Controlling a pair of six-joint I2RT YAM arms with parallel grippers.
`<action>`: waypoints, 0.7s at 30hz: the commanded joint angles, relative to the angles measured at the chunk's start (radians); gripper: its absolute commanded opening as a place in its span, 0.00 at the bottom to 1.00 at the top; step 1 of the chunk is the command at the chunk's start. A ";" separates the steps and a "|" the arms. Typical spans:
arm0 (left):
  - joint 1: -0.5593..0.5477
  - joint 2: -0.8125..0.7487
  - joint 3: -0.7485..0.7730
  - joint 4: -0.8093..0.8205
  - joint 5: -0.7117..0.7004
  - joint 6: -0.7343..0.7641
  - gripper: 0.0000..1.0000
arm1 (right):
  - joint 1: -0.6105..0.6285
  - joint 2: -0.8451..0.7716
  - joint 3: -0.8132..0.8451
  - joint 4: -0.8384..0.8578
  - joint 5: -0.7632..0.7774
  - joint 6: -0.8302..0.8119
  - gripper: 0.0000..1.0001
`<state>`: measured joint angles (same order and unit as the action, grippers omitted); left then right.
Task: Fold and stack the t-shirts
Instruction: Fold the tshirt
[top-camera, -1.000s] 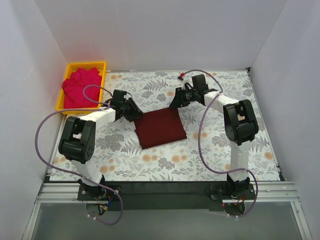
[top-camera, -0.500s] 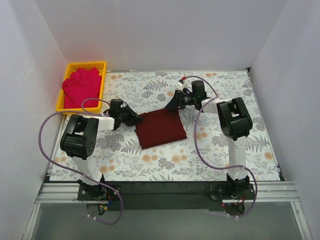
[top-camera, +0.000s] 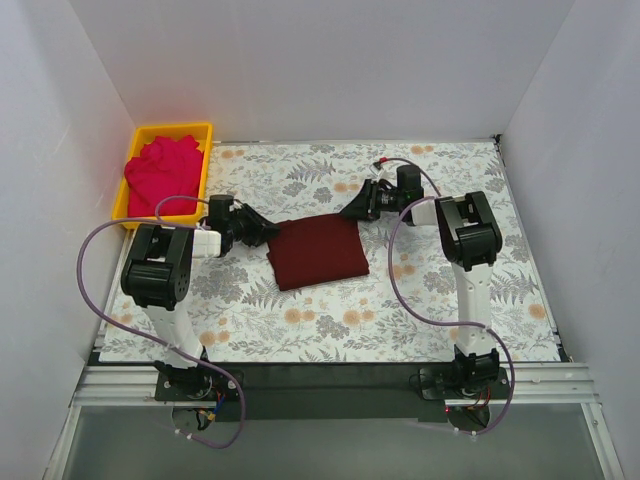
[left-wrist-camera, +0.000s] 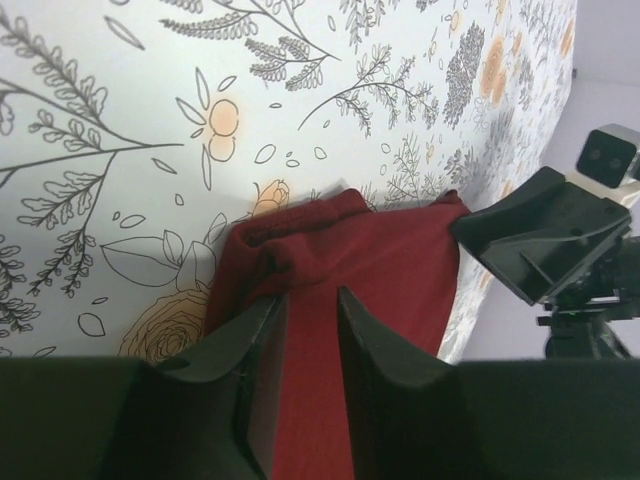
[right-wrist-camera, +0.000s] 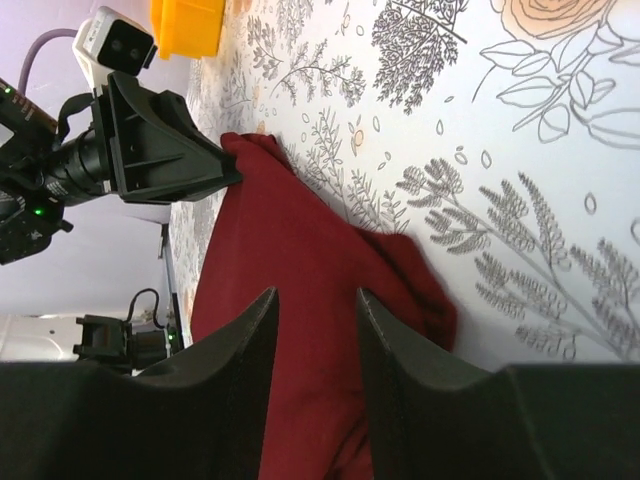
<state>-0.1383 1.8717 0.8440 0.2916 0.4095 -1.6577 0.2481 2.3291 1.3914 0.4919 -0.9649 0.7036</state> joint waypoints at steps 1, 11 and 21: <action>0.022 -0.069 0.039 -0.092 -0.029 0.093 0.30 | -0.026 -0.137 -0.052 0.002 0.058 -0.027 0.44; -0.101 -0.491 -0.092 -0.287 -0.103 0.151 0.35 | 0.048 -0.525 -0.389 0.008 0.034 -0.061 0.43; -0.216 -0.562 -0.413 -0.226 -0.118 0.029 0.17 | 0.060 -0.438 -0.653 0.059 0.005 -0.174 0.43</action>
<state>-0.3573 1.3090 0.4854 0.0677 0.3206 -1.5860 0.3195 1.8374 0.7727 0.5255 -0.9451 0.5983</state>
